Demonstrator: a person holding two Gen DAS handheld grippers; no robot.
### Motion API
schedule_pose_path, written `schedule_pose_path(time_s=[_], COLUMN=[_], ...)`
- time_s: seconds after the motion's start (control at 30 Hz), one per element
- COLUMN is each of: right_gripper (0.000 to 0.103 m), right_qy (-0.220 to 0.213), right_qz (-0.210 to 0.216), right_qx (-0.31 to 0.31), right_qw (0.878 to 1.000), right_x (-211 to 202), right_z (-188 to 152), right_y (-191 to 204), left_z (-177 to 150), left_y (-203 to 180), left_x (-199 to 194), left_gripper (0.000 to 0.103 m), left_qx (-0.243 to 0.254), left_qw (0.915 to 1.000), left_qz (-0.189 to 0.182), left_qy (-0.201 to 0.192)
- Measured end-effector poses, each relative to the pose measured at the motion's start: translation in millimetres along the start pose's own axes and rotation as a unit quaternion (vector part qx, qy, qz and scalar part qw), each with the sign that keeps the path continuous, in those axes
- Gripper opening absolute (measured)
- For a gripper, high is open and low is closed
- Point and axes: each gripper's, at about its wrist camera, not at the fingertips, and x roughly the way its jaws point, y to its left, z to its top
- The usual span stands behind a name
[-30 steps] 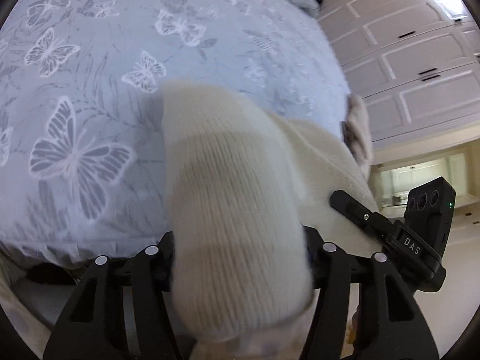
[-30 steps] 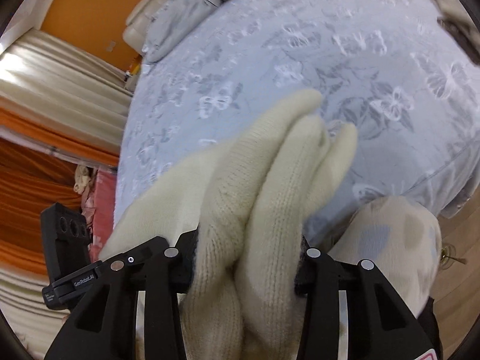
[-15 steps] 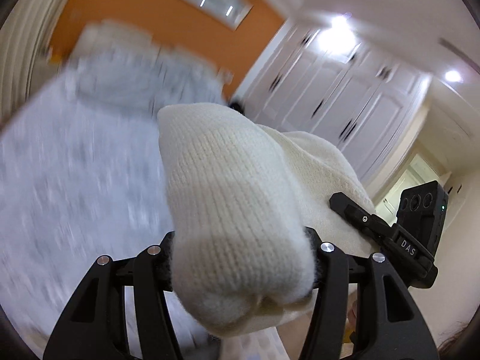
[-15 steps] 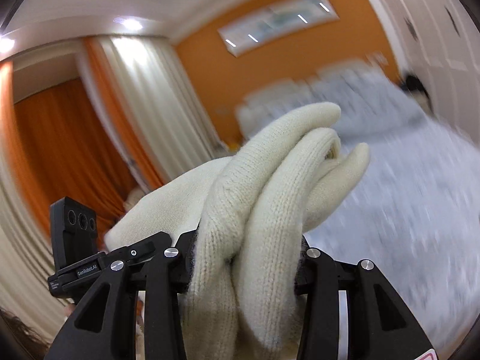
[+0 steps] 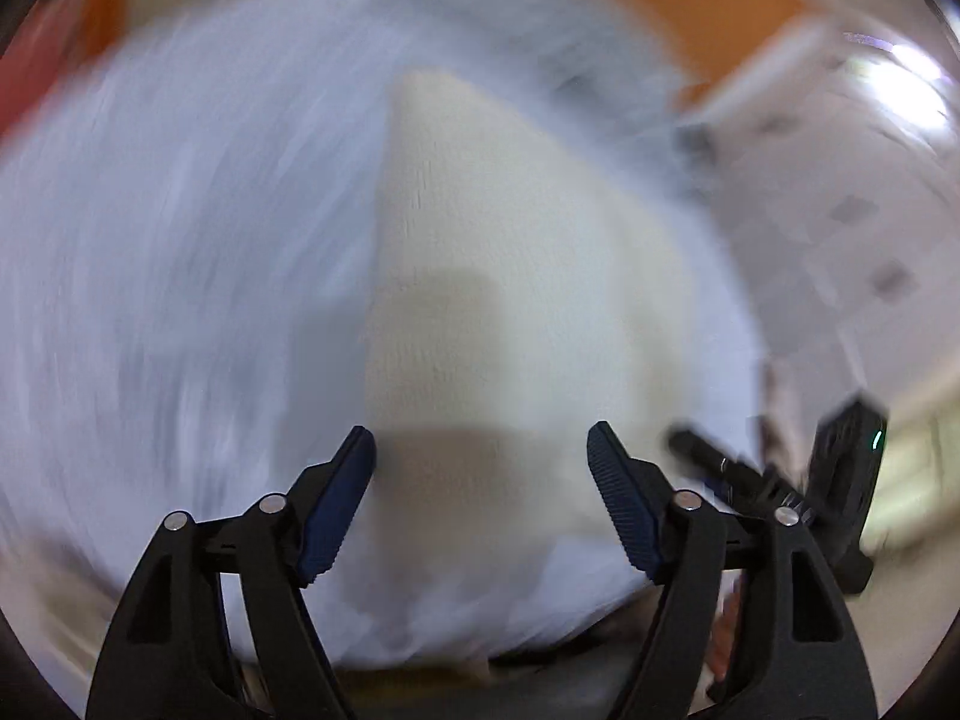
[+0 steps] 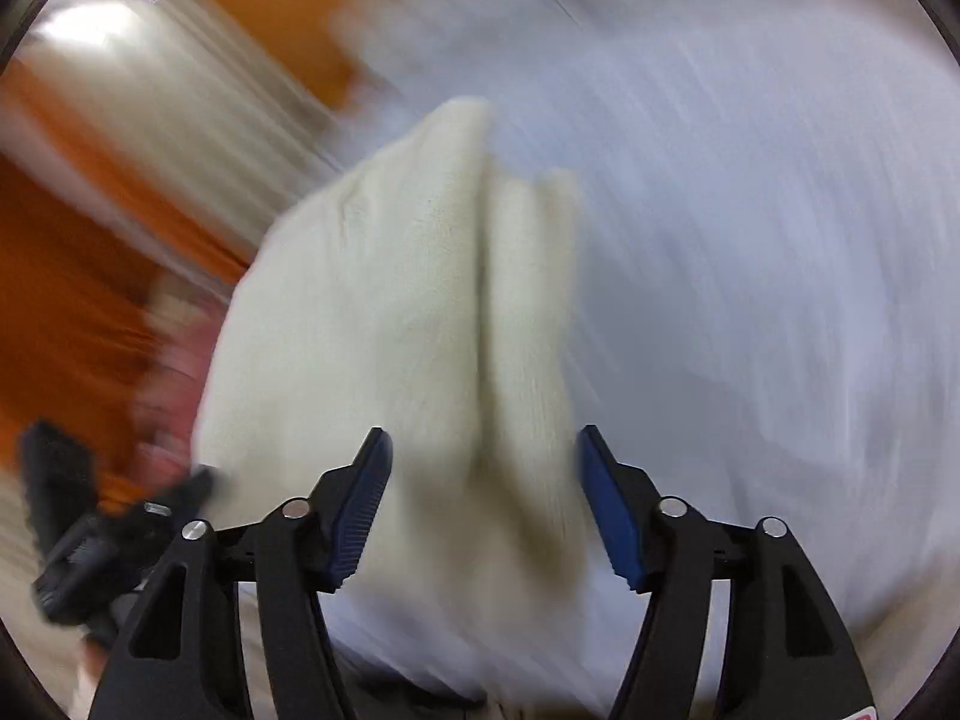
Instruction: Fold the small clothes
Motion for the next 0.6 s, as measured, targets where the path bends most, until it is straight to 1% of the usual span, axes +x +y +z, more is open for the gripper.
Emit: schedule_pose_path(time_s=[0.03,0.07,0.1,0.13,0.17,0.2,0.27,0.33,0.37,0.43,0.5,0.53,0.57,0.6], right_gripper=[0.044,0.044,0.046,0.053,0.057,0.066,0.074,0.087,0.087,0.087,0.087,0.083,0.072,0.063], right_qy=[0.000,-0.008,-0.010,-0.008,-0.014,-0.022,-0.041,-0.041,-0.034,-0.013,0.003,0.017,0.026,0.029], right_qz=[0.018,0.016,0.008,-0.003,-0.005,0.000,0.017,0.007,0.004,-0.013,-0.011,0.004,0.016,0.007], right_qx=[0.026,0.032,0.024,0.007,0.000,0.001,0.003,0.005,0.003,0.000,0.008,0.018,0.024,0.024], right_qw=[0.999,0.999,1.000,1.000,1.000,1.000,0.999,0.999,0.999,1.000,1.000,1.000,0.999,0.999], right_x=[0.4,-6.0,-10.2,-14.9,-19.6,-22.3,-25.2,-18.0,-11.3,8.5,25.2,39.2,46.4,48.8], right_z=[-17.7,-27.8,-31.6,-29.9,-24.2,-19.8,-4.4,11.8,18.6,34.1,40.4,41.4,41.2,41.5], right_y=[-19.3,-27.1,-28.6,-27.9,-26.4,-23.4,-17.2,-13.3,-9.7,-5.4,-2.1,2.1,6.9,11.2], left_z=[-14.5,-23.0,-32.7,-36.4,-36.5,-32.0,-20.7,-8.8,0.2,6.5,16.4,18.6,23.7,24.5], left_y=[25.0,38.2,49.3,51.5,51.0,45.9,37.4,31.8,27.3,30.8,35.6,37.3,36.0,34.6], left_x=[11.1,11.2,3.6,-6.0,-9.8,-17.9,-19.9,-18.3,-8.4,8.4,36.3,46.4,57.2,59.9], left_gripper=[0.061,0.062,0.063,0.067,0.073,0.075,0.090,0.093,0.096,0.096,0.095,0.087,0.065,0.065], left_qx=[-0.041,-0.064,-0.084,-0.084,-0.079,-0.068,-0.061,-0.058,-0.059,-0.064,-0.082,-0.085,-0.074,-0.063], left_qw=[0.9990,0.9978,0.9963,0.9962,0.9966,0.9969,0.9964,0.9961,0.9965,0.9970,0.9963,0.9960,0.9966,0.9973], left_qz=[0.011,0.002,-0.014,-0.018,-0.019,-0.022,-0.034,-0.040,-0.036,-0.031,-0.023,-0.023,-0.036,-0.036], left_qy=[0.017,0.017,0.006,-0.006,-0.014,-0.031,-0.048,-0.053,-0.047,-0.032,-0.013,-0.007,0.000,0.009])
